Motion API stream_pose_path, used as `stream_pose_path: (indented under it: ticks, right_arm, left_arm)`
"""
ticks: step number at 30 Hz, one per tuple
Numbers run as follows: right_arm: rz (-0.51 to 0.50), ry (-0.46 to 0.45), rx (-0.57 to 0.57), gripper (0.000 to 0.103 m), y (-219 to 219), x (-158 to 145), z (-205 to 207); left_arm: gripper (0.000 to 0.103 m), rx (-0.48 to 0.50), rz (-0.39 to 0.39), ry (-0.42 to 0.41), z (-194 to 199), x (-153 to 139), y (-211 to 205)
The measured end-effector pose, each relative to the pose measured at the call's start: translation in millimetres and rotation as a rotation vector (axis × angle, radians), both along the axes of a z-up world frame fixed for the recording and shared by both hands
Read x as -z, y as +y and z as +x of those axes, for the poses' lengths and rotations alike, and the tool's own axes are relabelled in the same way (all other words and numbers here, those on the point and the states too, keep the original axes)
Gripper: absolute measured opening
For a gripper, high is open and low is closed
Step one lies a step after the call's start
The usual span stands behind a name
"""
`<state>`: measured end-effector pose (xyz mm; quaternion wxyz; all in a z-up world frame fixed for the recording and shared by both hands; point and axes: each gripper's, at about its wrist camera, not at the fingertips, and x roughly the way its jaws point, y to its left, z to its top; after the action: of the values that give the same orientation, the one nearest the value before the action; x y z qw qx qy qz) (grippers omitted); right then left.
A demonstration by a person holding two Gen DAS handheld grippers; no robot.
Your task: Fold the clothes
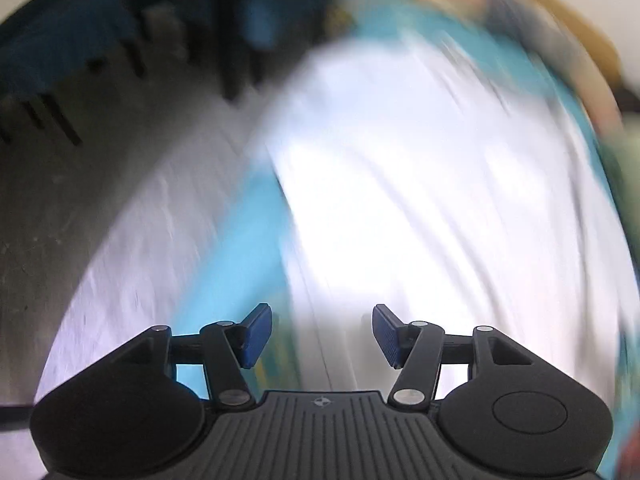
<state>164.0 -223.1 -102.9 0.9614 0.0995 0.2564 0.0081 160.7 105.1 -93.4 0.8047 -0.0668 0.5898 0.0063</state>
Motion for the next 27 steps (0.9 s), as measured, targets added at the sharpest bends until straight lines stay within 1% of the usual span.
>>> stream_pose_path:
  ticks: [2,5,7,8,10,11,12,13,15,17,19,22,24,25,26,27]
  right_arm:
    - [-0.005,-0.008,0.005,0.103,-1.6,-4.6,-9.2]
    - [-0.03,-0.013,0.022,0.103,-5.6,-11.2,-26.2]
    - [-0.038,-0.01,0.035,0.103,-9.7,-14.0,-38.7]
    - [-0.036,-0.007,0.042,0.103,-12.3,-14.8,-44.7]
    - [-0.028,0.005,0.064,0.103,-18.0,-15.2,-55.2]
    - [-0.023,0.011,0.075,0.103,-20.8,-15.7,-59.8]
    - [-0.014,0.016,0.084,0.103,-23.5,-16.5,-63.1]
    - [-0.005,0.021,0.094,0.103,-26.1,-17.4,-66.4]
    - [0.005,0.018,0.107,0.103,-30.4,-20.3,-72.0]
    - [0.002,0.002,0.116,0.103,-33.2,-24.4,-77.0]
    - [-0.002,-0.017,0.123,0.103,-35.8,-28.1,-80.3]
    - [0.019,-0.032,0.136,0.103,-43.0,-32.2,-81.3]
    - [0.074,-0.031,0.153,0.103,-55.2,-32.4,-80.1]
    - [0.101,-0.03,0.162,0.103,-61.3,-32.6,-79.5]
    - [0.128,-0.029,0.17,0.103,-67.4,-32.7,-78.9]
    - [0.155,-0.028,0.179,0.103,-73.5,-32.8,-78.3]
  left_arm:
    - [0.059,0.053,0.001,0.079,-37.7,4.0,-22.1]
    - [0.059,0.098,0.043,0.126,-72.6,9.0,-48.7]
    - [0.057,0.11,0.121,0.162,-84.9,15.2,-60.7]
    - [0.058,0.1,0.148,0.166,-89.2,17.2,-62.9]
    - [0.056,0.098,0.151,0.139,-94.9,11.8,-64.6]
    - [0.04,0.098,0.151,0.125,-97.6,8.8,-65.4]
    - [0.009,0.096,0.133,0.125,-99.9,3.1,-63.6]
    - [0.004,0.095,0.113,0.126,-102.1,-2.9,-61.5]
    - [0.003,0.096,0.076,0.127,-106.4,-18.7,-51.1]
    - [0.003,0.082,0.085,0.131,-112.7,-37.8,-34.1]
    - [0.003,0.038,0.123,0.154,-129.7,-53.5,-2.1]
    - [0.003,-0.053,0.232,0.152,-136.8,-78.4,39.1]
    - [0.002,-0.128,0.254,0.165,-137.3,-92.4,63.2]
    - [0.003,-0.136,0.243,0.147,-134.8,-98.3,60.5]
    - [0.006,-0.14,0.231,0.126,-132.1,-104.2,56.4]
    - [0.017,-0.145,0.218,0.105,-129.5,-110.2,52.2]
